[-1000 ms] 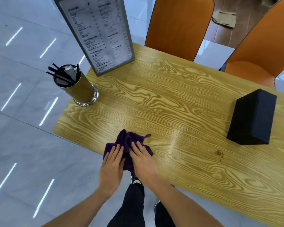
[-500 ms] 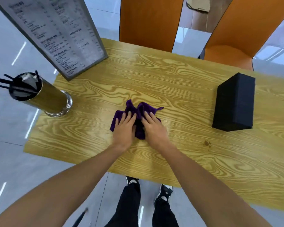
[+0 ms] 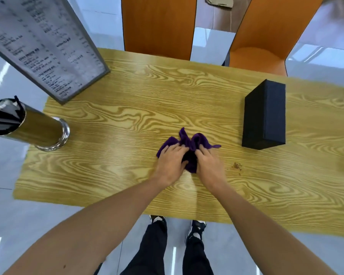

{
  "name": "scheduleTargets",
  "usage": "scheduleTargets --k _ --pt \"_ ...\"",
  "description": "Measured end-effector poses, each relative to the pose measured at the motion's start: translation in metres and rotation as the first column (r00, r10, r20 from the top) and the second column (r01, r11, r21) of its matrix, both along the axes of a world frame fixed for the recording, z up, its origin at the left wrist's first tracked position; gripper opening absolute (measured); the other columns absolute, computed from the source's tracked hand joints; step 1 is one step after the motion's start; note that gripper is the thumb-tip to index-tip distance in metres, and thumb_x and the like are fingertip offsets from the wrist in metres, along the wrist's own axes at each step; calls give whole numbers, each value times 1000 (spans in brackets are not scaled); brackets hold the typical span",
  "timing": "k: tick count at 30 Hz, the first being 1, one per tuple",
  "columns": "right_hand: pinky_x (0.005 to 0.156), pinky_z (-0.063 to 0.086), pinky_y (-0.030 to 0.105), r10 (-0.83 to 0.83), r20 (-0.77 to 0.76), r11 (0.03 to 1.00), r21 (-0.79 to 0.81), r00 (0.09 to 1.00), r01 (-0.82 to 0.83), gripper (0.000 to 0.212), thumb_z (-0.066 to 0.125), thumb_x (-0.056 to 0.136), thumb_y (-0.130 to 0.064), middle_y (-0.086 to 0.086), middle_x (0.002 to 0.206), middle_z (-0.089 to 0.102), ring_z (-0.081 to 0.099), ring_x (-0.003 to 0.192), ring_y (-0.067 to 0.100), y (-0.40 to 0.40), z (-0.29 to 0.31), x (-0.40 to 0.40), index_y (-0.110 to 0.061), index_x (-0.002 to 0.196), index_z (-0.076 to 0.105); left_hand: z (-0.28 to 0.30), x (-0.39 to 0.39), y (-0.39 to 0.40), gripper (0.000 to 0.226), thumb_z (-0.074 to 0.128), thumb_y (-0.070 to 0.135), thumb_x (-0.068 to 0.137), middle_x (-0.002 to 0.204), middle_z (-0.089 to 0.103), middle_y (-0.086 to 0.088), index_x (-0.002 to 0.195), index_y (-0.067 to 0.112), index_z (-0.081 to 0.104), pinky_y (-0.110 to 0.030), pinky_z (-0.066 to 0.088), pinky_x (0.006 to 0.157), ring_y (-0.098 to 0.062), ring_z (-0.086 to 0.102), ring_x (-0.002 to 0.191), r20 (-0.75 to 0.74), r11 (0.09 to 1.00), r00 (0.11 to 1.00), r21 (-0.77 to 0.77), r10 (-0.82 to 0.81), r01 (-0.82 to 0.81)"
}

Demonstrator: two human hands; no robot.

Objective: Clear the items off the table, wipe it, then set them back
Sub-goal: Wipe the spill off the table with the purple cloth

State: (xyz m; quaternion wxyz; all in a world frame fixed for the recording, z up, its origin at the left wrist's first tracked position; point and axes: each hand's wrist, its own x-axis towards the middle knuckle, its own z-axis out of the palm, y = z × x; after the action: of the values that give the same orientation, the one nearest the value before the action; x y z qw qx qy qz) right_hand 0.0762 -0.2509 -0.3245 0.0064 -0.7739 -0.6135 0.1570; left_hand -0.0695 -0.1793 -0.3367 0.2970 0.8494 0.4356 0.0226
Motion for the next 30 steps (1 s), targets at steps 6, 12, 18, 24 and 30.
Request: scheduleTargets --k 6,12,18,24,30 --pt "64 56 41 88 -72 992 -81 993 -94 32 77 71 -8 7 102 73 68 87 31 -65 14 -12 -12 102 70 17 -25 -69 28 59 29 95 112 70 9 123 28 61 -33 44 97 -16 59 111 10 999 1000 -32 2 -2" --pt "80 51 38 -126 -400 954 -300 908 0 35 46 96 -14 -4 112 71 64 103 22 -51 43 21 -27 123 65 30 -35 -40 28 59 33 92 109 72 15 118 33 67 -40 55 92 -6 67 103 127 811 986 -584 111 -16" --pt "97 50 35 -174 -429 984 -105 886 143 38 47 101 -15 1 127 68 61 116 21 28 78 68 -22 136 59 57 9 33 32 58 43 97 111 71 8 124 28 62 -36 55 83 -13 66 102 172 915 951 -359 258 -184" --pt "93 53 50 -182 -244 983 -69 952 170 40 40 106 -22 13 131 55 58 112 33 72 61 110 -27 144 50 50 59 66 38 57 32 99 128 62 -3 136 24 55 -43 52 95 -24 61 115 114 967 974 -187 196 -173" --pt "124 20 46 158 -70 958 -232 985 -171 58 42 108 -26 3 171 8 7 156 27 54 22 130 -30 161 21 18 83 55 64 57 26 100 167 19 -11 157 23 28 -47 22 122 -31 18 153 -40 988 988 0 -151 151"
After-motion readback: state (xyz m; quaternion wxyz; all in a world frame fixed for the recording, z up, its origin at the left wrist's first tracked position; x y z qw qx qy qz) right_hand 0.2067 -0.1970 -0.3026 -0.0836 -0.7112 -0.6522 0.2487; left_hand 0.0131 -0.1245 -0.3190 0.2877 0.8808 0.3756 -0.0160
